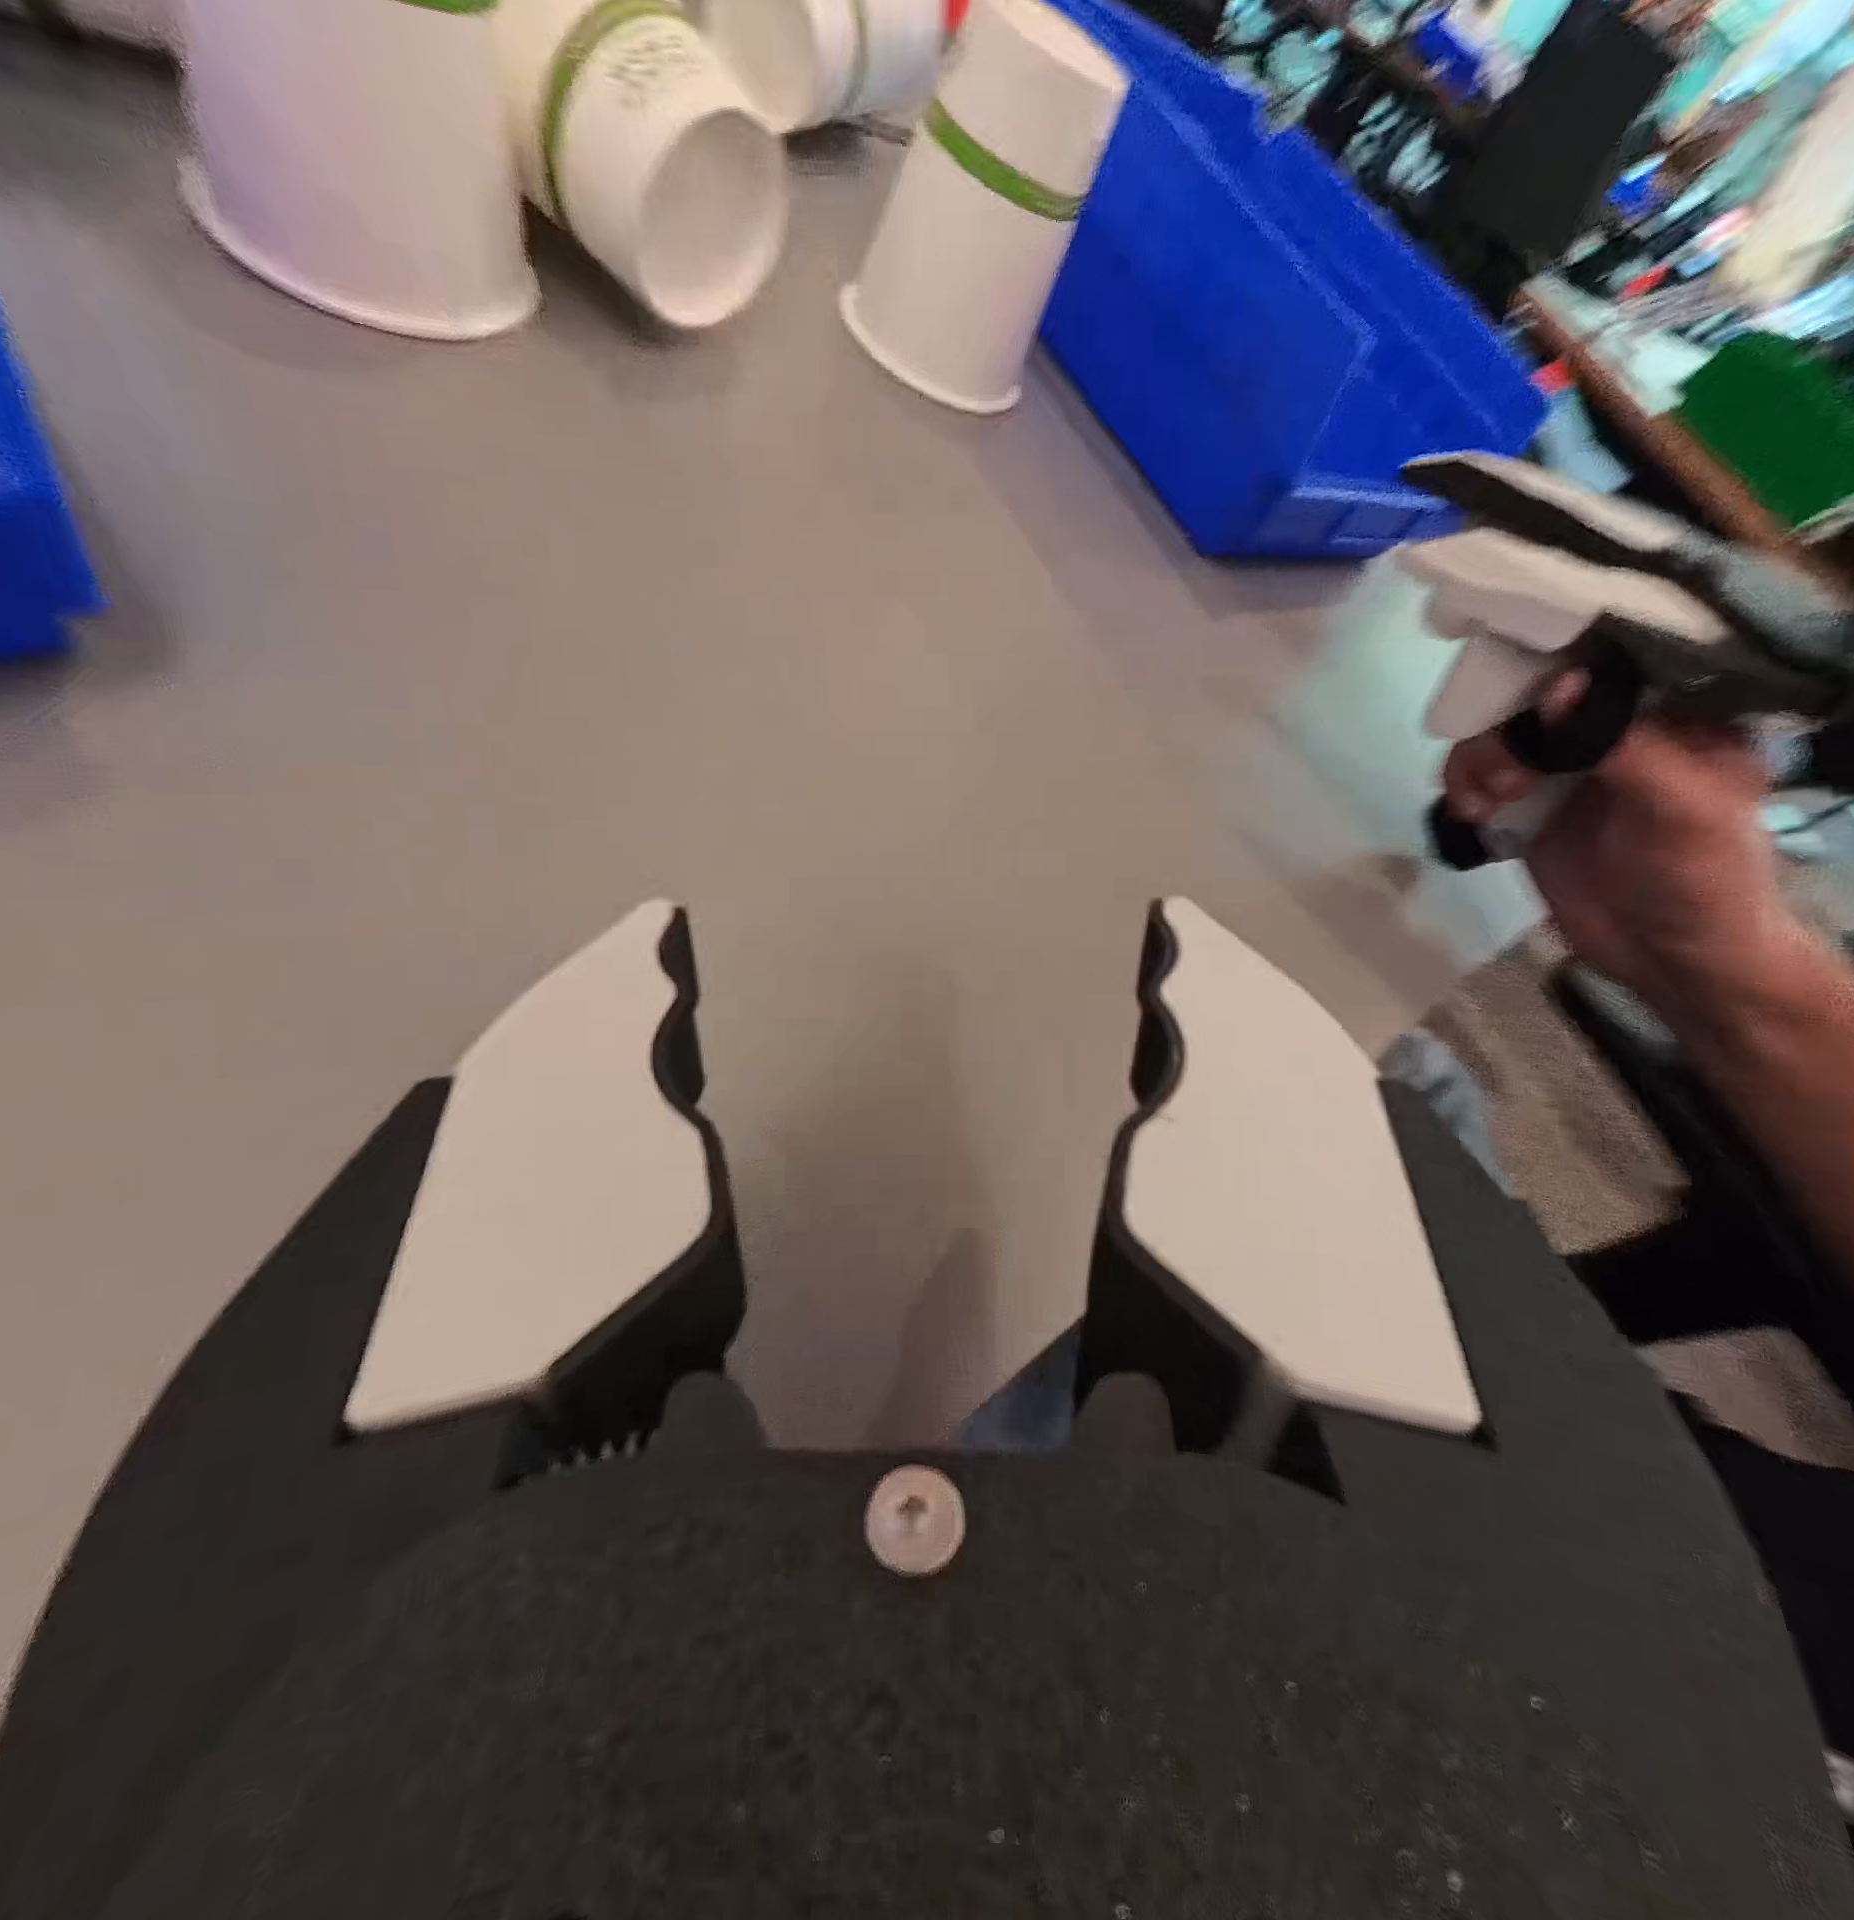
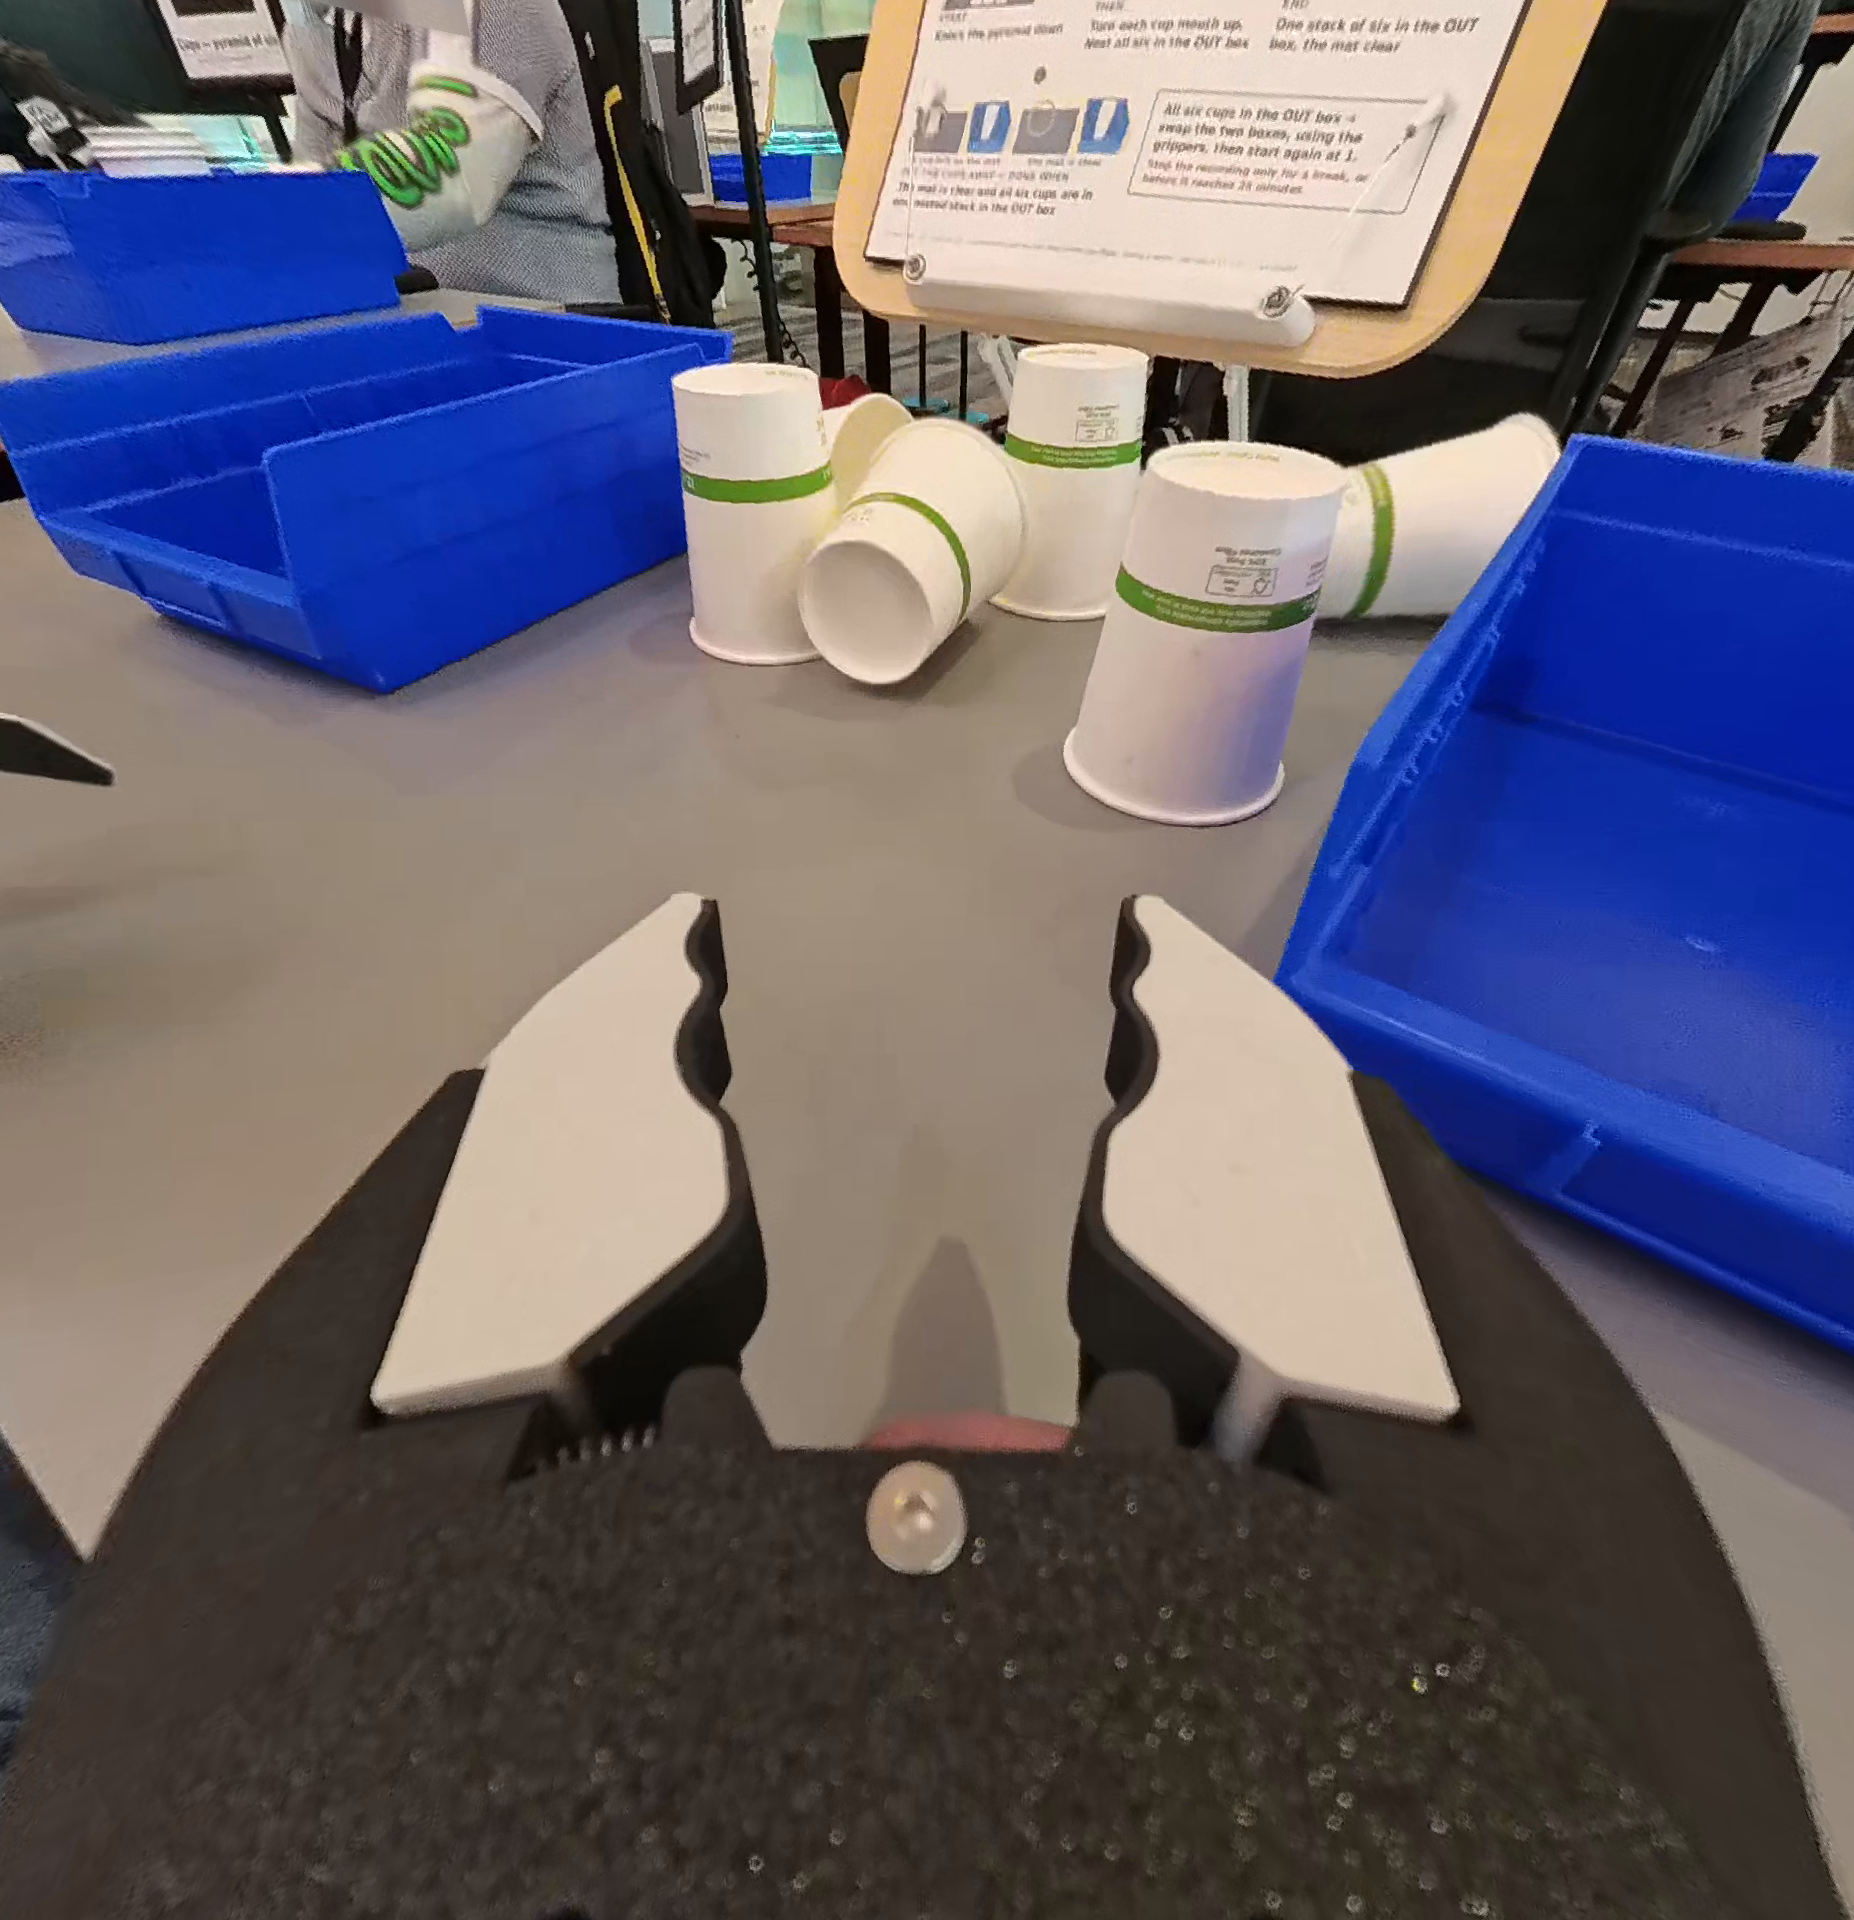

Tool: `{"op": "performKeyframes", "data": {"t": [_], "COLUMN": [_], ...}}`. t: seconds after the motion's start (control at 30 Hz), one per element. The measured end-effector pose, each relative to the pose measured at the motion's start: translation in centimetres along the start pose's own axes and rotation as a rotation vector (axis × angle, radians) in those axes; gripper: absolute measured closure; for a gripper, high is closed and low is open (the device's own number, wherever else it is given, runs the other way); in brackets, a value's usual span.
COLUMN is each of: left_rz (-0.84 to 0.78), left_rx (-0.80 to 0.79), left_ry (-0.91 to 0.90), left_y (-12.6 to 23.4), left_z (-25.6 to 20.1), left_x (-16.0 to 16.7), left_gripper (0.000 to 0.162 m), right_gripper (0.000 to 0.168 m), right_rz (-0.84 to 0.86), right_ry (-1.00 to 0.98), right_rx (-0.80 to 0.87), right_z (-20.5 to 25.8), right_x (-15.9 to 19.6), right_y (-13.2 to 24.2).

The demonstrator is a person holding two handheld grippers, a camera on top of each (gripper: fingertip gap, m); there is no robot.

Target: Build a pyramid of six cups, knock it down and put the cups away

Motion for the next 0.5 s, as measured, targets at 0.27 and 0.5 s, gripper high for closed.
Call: {"op": "performKeyframes", "data": {"t": [0.27,0.5], "left_rz": [0.009,-0.027], "left_rx": [0.021,-0.063], "left_ry": [0.012,-0.101], "left_y": [-0.60,0.05], "left_z": [0.36,0.10], "left_x": [0.10,-0.37], "left_gripper": [0.074,0.073], "right_gripper": [0.097,0.097], "right_rz": [-0.006,-0.007], "right_ry": [0.020,0.034], "right_rx": [0.017,0.007], "right_z": [-0.13,0.26], "right_x": [0.02,0.01], "right_y": [0.06,0.00]}}
Point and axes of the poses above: each gripper's, where its closed fingertips meet, y back along the fingers, x out of its underside, z = x × y across the jaws, the point moved 2 cm from there along y, back along the fingers, and after that the axes turned 8 degrees about z, right-handed, at the moved point
